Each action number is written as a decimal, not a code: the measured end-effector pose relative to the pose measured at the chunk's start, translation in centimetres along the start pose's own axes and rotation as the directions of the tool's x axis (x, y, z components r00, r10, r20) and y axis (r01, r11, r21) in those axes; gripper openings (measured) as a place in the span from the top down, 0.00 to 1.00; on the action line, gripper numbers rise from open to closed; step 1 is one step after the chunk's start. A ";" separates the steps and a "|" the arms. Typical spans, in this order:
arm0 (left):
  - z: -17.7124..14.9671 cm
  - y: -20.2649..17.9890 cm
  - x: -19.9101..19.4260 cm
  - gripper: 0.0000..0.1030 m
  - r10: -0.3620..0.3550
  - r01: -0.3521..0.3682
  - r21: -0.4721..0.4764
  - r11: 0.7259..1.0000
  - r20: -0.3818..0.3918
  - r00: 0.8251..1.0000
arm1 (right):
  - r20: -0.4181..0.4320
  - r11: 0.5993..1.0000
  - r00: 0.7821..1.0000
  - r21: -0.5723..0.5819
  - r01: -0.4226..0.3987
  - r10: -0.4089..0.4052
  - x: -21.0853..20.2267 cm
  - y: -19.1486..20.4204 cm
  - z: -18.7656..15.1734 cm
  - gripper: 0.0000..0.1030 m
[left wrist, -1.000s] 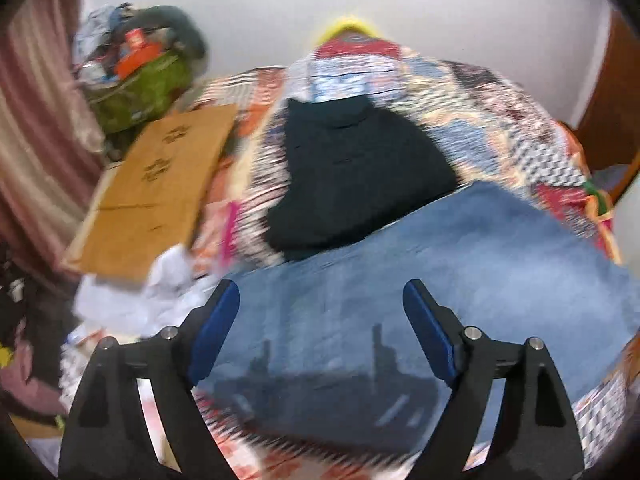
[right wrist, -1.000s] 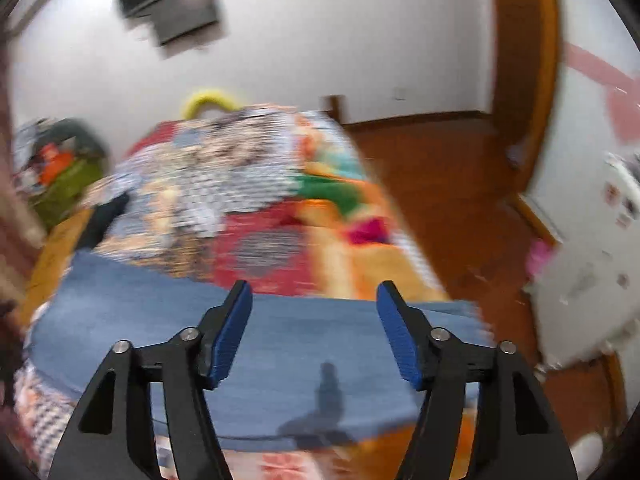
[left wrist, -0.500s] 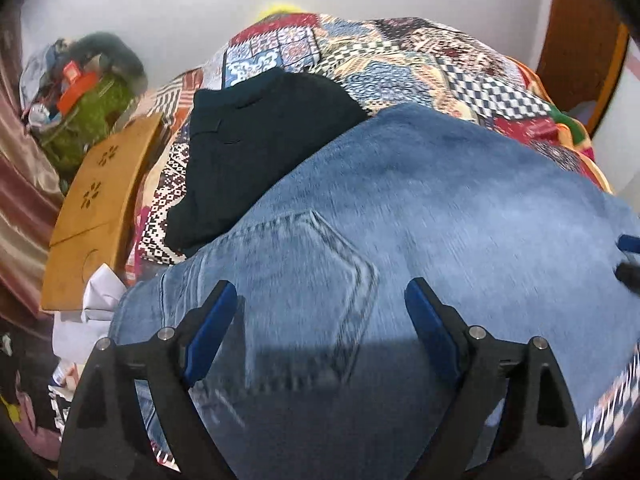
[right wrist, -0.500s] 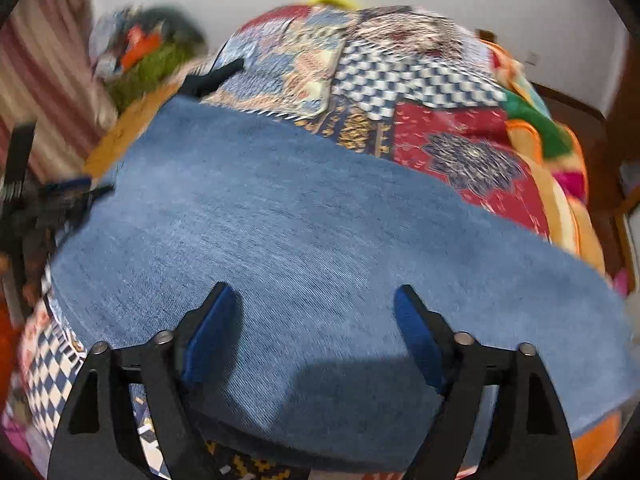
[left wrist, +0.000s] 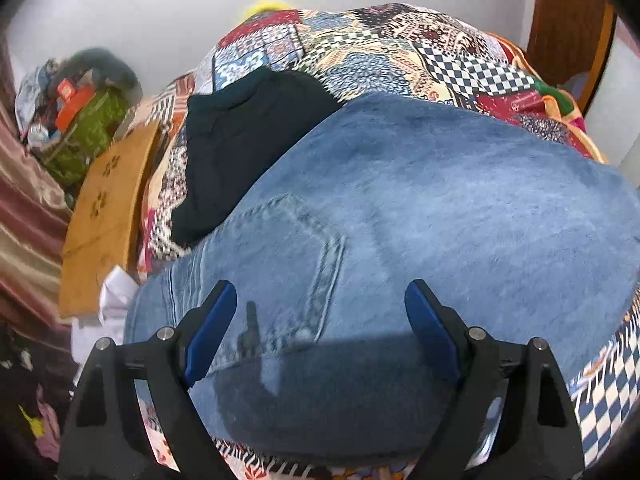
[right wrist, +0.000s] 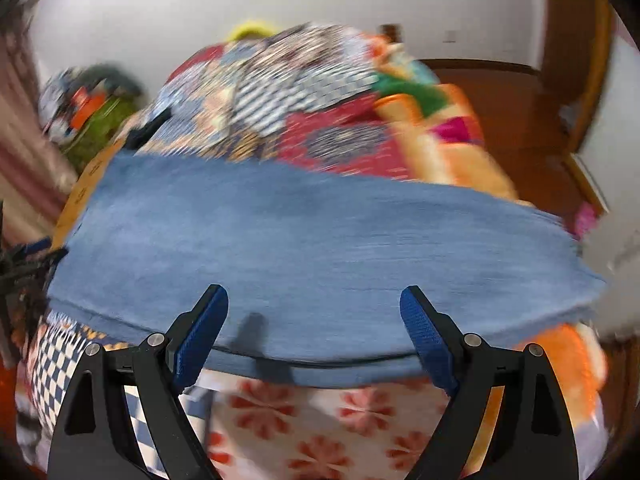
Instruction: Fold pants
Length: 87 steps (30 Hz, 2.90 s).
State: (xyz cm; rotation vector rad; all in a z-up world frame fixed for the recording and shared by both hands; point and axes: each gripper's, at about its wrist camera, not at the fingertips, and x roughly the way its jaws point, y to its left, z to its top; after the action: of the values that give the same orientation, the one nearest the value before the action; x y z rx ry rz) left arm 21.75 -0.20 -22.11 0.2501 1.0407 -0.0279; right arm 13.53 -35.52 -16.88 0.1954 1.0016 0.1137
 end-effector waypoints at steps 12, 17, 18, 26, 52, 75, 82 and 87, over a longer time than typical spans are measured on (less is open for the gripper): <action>5.6 -7.8 2.1 0.15 -0.060 0.067 0.143 0.987 -0.051 0.997 | 0.041 0.897 0.989 0.429 0.110 -0.140 -3.5 -14.5 -3.3 0.17; 7.3 -9.6 3.1 0.15 -0.111 0.123 0.138 0.983 -0.095 0.989 | 0.044 0.847 0.991 0.526 0.082 -0.123 -2.2 -17.7 -3.6 0.17; 7.6 -9.8 3.3 0.15 -0.122 0.135 0.128 0.983 -0.105 0.987 | 0.042 0.839 0.992 0.538 0.078 -0.118 -1.8 -18.1 -3.5 0.18; 8.9 -10.5 5.1 0.12 -0.226 0.231 0.013 0.973 -0.160 0.961 | 0.029 0.791 0.996 0.610 0.052 -0.088 1.8 -20.1 -3.2 0.63; 8.6 -7.9 -6.6 0.10 -0.190 0.187 0.033 0.982 0.216 0.958 | 0.447 0.988 0.888 0.060 -0.145 0.104 -11.6 -2.0 8.4 0.93; 1.0 3.8 -6.6 0.07 -0.161 0.209 -0.180 0.961 0.249 0.955 | -0.069 0.867 0.912 -0.288 -0.405 0.404 4.0 19.8 5.5 0.93; 0.7 4.2 -5.2 0.07 -0.169 0.212 -0.207 0.955 0.207 0.964 | -0.240 0.866 0.910 -0.298 -0.401 0.338 7.1 21.7 2.7 0.79; 1.6 3.0 -5.3 0.07 -0.176 0.214 -0.183 0.960 0.203 0.963 | -0.229 0.851 0.892 -0.283 -0.443 0.389 4.7 20.8 3.2 0.49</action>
State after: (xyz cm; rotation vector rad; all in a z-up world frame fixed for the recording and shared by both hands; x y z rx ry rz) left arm 20.81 1.83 -16.22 -0.0426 0.8715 -0.1207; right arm 18.66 -14.71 -14.65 0.0956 1.0757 0.7048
